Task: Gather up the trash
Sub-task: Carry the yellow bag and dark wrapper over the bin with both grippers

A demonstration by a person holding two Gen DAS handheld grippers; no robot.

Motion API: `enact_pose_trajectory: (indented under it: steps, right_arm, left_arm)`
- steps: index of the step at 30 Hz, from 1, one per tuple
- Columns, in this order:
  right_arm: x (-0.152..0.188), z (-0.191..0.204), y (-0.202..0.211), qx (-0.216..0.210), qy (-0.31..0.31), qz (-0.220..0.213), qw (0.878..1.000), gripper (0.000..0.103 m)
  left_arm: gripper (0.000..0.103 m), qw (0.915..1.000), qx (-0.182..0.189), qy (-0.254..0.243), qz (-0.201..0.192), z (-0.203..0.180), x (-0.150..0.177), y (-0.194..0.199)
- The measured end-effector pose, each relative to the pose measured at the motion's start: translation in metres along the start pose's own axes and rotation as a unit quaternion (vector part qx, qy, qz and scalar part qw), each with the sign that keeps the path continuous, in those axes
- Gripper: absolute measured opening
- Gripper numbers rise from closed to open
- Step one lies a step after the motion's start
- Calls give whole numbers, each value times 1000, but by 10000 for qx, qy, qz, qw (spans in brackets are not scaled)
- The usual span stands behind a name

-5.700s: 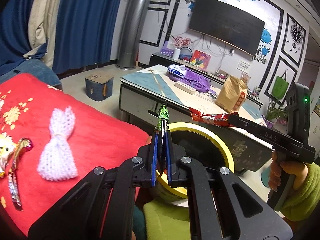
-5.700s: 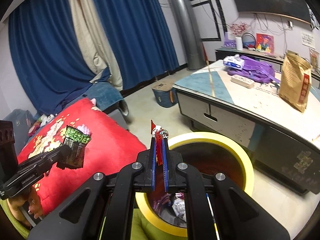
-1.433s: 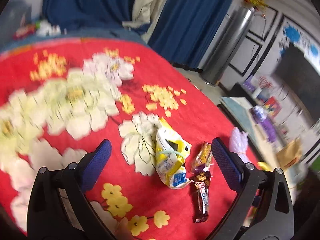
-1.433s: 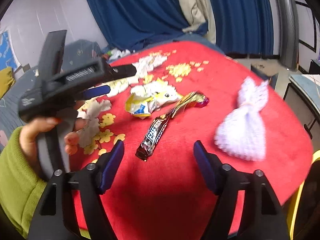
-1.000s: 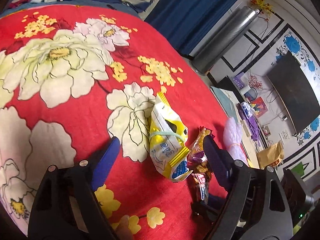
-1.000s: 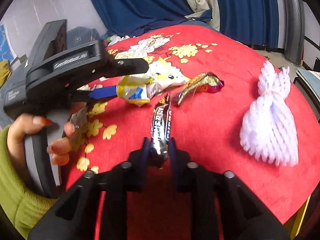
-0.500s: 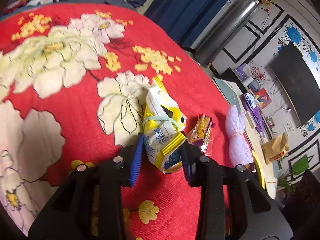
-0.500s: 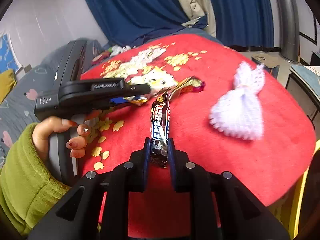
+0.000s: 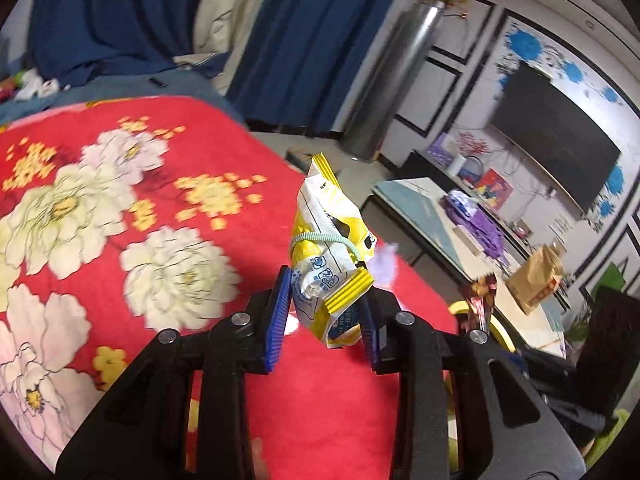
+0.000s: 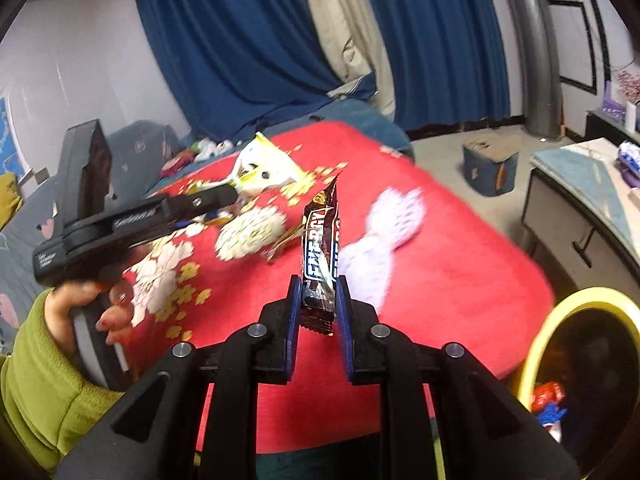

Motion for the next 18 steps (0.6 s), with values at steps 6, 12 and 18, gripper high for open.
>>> enact_pose_trajectory:
  steps: [6,12,18]
  right_arm:
    - [-18,-31,26,325,33,-301,9990,17]
    - [-28,-68,51,655,-101,-493,9966,17]
    - [-28,-99,69,1010,-236,-579,9929,17]
  left_arm:
    - [24,9992,309,-263,-8,-38,5,-2]
    - [24,9969,605,-500,52,-74,17,-5]
    - [24,9935,880,-707,149,-106,31,-10]
Point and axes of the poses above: each gripper's, at about its wrist camera, not at the fingertips, and y roughly against the way its jaws point, z to its left, x to its underside, the point moved 9 cm from there along -y, roughly the way its jaws point, and after that the axes turned 15 degrees about -z, right-handed, at the moved point
